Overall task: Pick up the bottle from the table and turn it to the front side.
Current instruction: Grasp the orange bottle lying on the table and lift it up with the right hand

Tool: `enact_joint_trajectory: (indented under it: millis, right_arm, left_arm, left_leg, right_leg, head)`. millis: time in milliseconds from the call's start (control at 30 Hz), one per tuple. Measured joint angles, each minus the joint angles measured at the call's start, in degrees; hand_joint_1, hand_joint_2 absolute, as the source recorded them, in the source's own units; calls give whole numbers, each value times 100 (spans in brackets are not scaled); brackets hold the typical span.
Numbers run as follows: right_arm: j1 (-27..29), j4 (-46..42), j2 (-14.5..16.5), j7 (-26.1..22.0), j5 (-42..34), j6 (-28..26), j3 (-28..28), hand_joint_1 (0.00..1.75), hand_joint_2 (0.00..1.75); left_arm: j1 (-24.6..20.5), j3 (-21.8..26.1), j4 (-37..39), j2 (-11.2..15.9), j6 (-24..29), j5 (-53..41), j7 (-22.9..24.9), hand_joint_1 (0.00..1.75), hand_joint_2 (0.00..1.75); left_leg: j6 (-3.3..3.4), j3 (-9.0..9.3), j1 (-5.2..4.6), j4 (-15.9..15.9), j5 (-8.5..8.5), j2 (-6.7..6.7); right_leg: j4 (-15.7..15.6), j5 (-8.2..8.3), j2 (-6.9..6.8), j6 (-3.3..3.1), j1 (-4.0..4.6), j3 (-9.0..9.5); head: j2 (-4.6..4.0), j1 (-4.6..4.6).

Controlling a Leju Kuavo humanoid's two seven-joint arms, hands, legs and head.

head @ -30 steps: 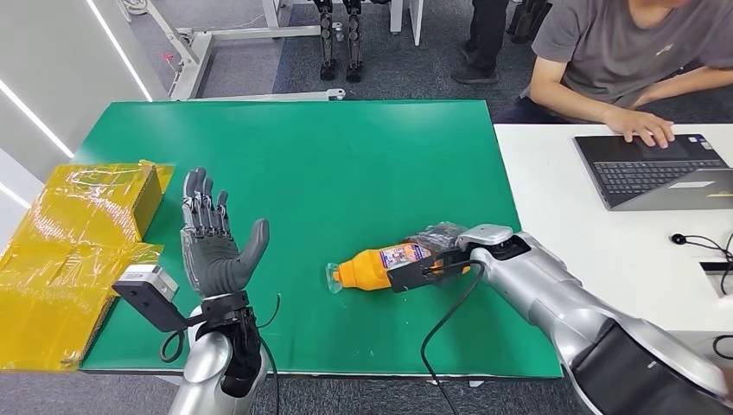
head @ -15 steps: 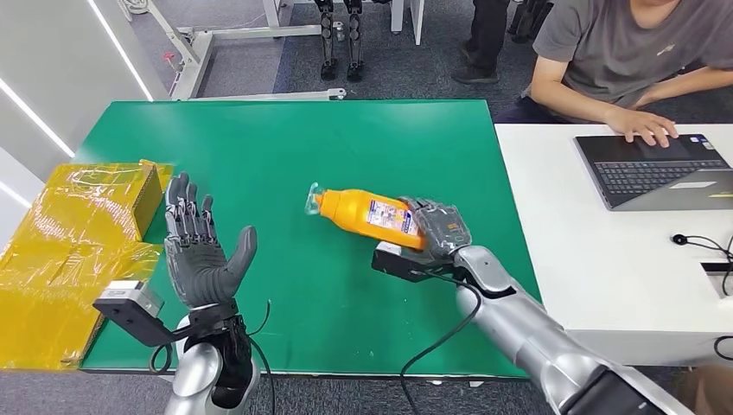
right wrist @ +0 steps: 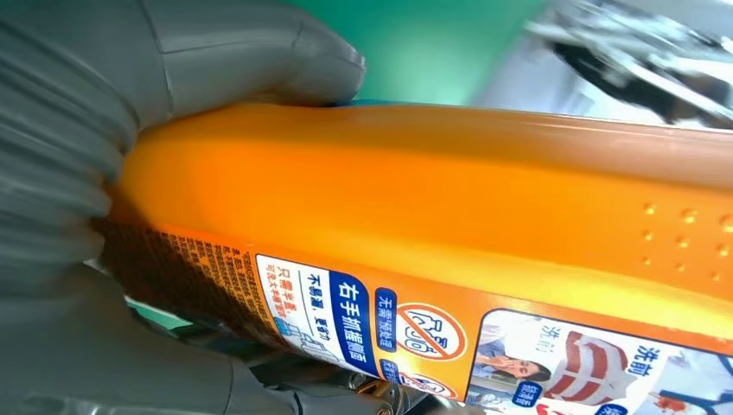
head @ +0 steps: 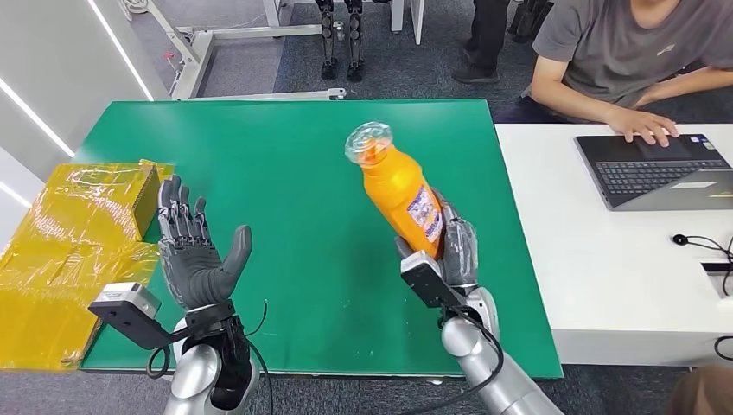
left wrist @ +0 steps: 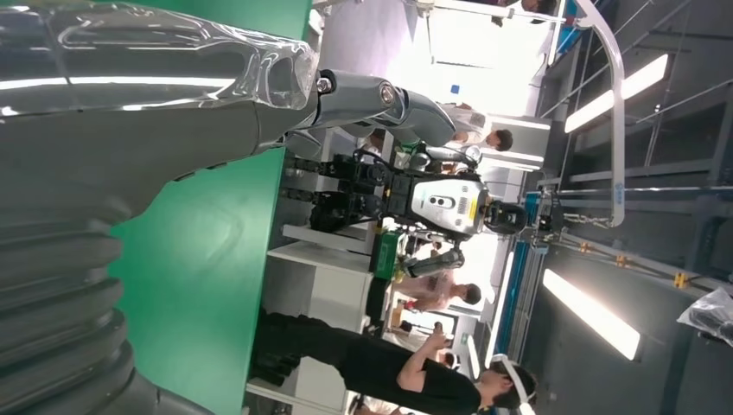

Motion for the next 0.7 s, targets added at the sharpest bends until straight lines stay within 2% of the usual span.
enact_joint_trajectory:
  millis: [100,333,500,700]
  right_arm:
    - [217,-291,174,-375,-180,-27,-276,175,175]
    - [520,-722,422,-576,-224,-31,-552,175,175]
    - [547,-783,449,-359,-73,44,-504,175,175]
    - [428,-770,447,200,203,668,-289,175,175]
  left_arm:
    - [0,0,0,-5,35,9,0,0,175]
    - [-2,0,14,-12,-34,55,0,0,175]
    - [-39,-28,150,-23,-505,230,0,0,175]
    - [-126,-99,403,-13,-1188,430,0,0,175]
  left_leg:
    - [-1,1,0,-1,-1,3]
    - [-1,2,0,0,0,3]
    - [-1,1,-1,0,0,3]
    - [-1,2,0,0,0,6]
  right_leg:
    - [0,0,3,0,0,-1]
    - [0,0,4,0,0,0]
    - [0,0,4,0,-1,0]
    - [0,1,5,0,-1,-2]
  head:
    - [0,0]
    - [0,1]
    - [0,1]
    - [0,1]
